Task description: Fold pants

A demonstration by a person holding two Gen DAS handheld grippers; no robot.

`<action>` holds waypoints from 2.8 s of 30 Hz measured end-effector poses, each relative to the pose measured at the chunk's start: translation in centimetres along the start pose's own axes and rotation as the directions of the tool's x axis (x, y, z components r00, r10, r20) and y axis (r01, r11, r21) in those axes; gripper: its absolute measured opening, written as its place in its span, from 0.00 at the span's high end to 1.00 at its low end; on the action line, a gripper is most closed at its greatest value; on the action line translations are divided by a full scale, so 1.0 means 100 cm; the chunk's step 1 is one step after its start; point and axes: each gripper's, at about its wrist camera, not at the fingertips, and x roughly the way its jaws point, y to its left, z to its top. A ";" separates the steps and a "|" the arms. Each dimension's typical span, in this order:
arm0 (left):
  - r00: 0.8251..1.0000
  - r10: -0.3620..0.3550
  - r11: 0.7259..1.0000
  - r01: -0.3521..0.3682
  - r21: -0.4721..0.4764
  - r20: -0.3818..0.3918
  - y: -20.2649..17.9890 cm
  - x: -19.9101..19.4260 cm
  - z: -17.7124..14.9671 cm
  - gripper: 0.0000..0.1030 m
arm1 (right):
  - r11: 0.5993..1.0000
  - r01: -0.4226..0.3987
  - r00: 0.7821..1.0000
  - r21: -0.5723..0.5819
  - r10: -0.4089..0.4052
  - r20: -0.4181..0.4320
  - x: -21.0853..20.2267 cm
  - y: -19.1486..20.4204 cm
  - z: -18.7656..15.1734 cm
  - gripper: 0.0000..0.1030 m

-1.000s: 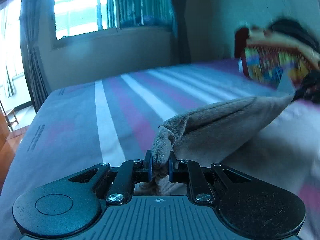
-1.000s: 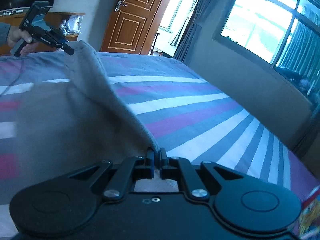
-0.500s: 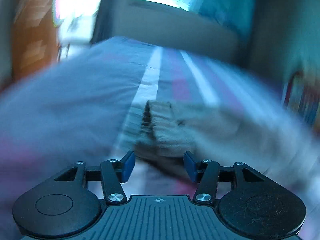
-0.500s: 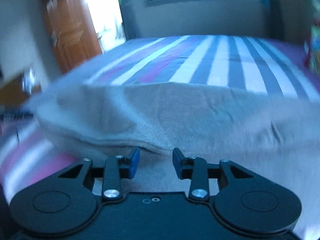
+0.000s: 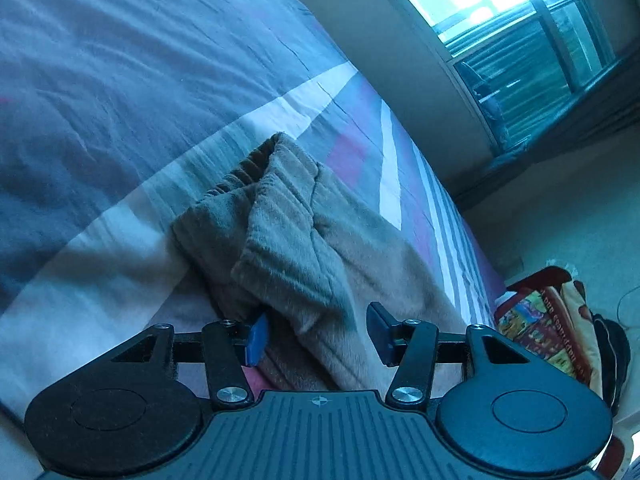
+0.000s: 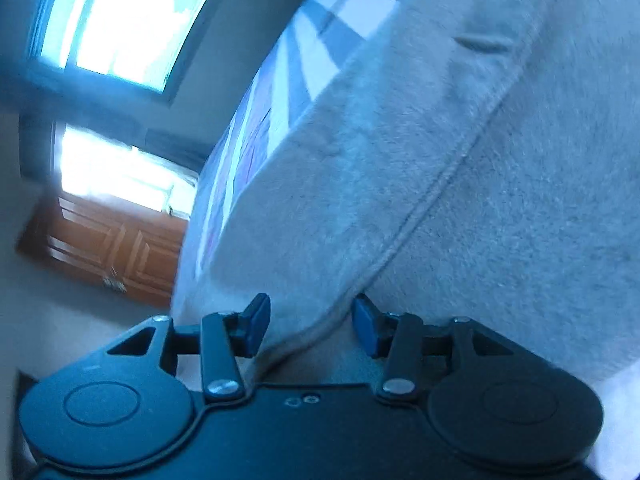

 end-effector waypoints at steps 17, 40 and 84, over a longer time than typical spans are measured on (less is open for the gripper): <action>0.993 0.104 0.986 -0.096 0.134 -0.057 -0.014 0.019 0.057 0.79 | 0.964 -0.045 0.987 -0.263 0.083 0.136 -0.055 0.043 -0.036 0.95; 0.973 0.230 0.951 -0.231 0.207 0.031 -0.034 -0.007 0.018 0.70 | 0.989 0.063 0.996 -0.136 -0.053 0.079 -0.034 0.009 -0.037 0.71; 0.967 0.255 0.963 -0.251 0.100 -0.027 -0.028 0.033 -0.017 0.64 | 0.918 0.370 0.760 0.142 -0.387 0.523 -0.222 -0.113 0.042 0.96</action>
